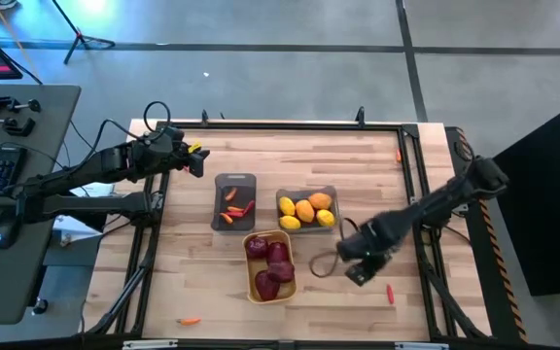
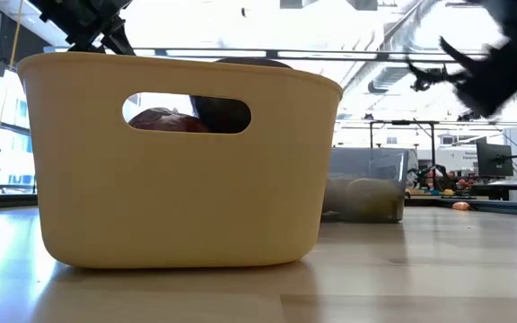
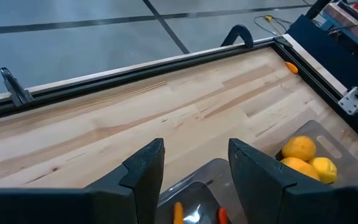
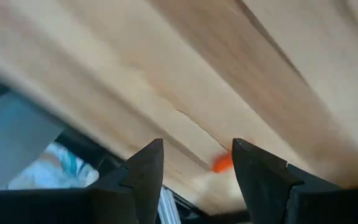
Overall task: Sort produce into baskets
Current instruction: Put the orange chili pepper into the left black bin
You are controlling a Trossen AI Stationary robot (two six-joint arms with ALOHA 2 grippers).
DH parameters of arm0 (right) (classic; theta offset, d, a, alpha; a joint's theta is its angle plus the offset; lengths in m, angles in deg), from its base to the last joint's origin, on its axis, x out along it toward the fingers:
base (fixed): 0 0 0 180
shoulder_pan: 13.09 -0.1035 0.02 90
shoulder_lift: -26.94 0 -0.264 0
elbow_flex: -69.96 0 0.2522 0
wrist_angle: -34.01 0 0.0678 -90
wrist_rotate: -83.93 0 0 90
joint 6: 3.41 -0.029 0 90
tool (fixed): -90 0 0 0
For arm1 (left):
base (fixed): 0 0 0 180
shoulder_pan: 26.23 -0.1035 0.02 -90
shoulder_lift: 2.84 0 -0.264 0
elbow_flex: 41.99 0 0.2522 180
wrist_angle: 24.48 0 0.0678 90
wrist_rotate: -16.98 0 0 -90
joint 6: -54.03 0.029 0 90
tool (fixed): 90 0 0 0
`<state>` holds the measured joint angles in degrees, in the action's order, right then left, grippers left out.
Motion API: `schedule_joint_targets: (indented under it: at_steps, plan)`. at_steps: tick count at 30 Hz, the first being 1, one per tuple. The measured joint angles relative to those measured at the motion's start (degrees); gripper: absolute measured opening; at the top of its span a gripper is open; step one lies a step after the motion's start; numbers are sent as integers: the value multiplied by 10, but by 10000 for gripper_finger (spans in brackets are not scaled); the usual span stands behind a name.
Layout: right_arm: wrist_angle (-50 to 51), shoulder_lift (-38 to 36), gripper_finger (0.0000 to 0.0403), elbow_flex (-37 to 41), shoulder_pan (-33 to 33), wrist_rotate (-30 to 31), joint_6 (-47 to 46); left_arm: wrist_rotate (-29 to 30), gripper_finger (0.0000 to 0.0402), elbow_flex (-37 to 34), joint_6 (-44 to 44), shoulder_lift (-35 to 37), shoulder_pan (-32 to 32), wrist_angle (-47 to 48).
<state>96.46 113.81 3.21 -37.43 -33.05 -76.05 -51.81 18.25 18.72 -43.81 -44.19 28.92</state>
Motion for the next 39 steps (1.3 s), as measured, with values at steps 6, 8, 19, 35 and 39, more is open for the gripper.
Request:
schedule_joint_targets:
  at_steps: [6,8,19,35,39]
  plan:
    - [-1,0,181,57,-82,-3,-186,1,168,0,0,0,0,0]
    - [-4,0,181,69,-98,-6,-225,1,168,0,1,0,0,0]
    - [-196,0,181,149,-152,-47,-392,0,168,0,2,0,0,0]
    - [-226,37,72,155,-158,-41,-424,0,168,0,10,0,0,1]
    - [-226,39,26,149,-154,-42,-392,-1,168,0,10,0,0,3]
